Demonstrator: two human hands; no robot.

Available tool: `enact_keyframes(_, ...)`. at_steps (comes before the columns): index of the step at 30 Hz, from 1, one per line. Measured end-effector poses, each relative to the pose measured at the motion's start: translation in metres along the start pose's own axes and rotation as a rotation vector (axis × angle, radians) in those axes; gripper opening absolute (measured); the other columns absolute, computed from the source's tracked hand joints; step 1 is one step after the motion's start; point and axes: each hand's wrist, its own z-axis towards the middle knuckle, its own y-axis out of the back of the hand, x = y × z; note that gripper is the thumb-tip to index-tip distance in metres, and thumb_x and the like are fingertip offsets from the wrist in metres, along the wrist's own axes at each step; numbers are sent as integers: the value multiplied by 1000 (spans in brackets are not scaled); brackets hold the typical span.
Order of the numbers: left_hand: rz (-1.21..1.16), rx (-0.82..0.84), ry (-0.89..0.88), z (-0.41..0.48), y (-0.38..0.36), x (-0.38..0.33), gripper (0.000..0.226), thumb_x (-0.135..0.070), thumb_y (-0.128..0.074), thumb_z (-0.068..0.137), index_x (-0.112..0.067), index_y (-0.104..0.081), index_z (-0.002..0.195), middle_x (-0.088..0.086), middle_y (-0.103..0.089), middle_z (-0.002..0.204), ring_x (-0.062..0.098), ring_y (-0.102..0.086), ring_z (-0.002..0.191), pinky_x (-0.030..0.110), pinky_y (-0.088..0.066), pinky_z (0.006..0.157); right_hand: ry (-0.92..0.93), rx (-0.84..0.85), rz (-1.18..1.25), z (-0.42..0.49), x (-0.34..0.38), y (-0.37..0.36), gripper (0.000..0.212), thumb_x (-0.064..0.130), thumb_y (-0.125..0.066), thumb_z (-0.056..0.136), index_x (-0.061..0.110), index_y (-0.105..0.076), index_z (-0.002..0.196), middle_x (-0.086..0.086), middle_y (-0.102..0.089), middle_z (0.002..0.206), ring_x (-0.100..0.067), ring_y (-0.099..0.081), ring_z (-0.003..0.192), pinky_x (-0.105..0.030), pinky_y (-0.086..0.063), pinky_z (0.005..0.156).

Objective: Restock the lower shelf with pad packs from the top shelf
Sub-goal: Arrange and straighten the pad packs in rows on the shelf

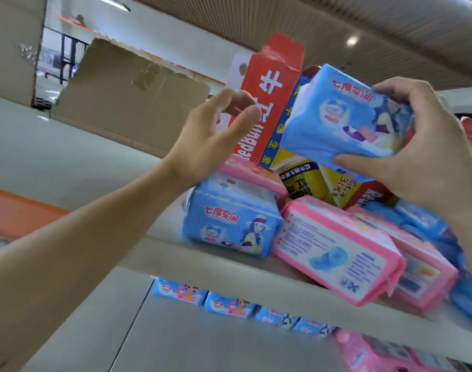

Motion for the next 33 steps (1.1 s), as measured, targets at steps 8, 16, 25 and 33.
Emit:
enact_keyframes(8,-146,94,10,-22,-4,-63,52,-59,-60,85,-25,-55,124,16,-65,114,39,-64,107,61,-51,91,226,-92,-15,-27,37,7,81,57,-74,72,11,-50,135,3,-48,126,-19,-42,117,-25,-38,100)
enact_keyframes(16,-396,87,198,-98,-34,-122,49,-16,-63,86,-9,-42,129,2,-77,95,19,-75,84,27,-59,66,330,-170,88,-101,39,30,72,42,-81,76,6,-54,133,-10,-54,132,-33,-46,122,-52,-41,98)
enact_keyframes(25,-423,-98,370,-243,-111,-139,58,-9,-56,85,-8,-36,140,10,-71,106,24,-70,93,37,-60,77,-63,-32,685,-278,-1,40,83,65,-71,74,30,-37,141,-8,-32,154,-24,-30,145,-44,-32,116)
enact_keyframes(33,-335,-113,728,-361,-190,-144,68,-40,-75,71,-34,-50,134,11,-72,114,32,-69,108,43,-59,84,-812,299,1393,-419,-3,28,63,35,-76,81,35,-43,135,3,-66,125,-20,-65,116,-44,-54,98)
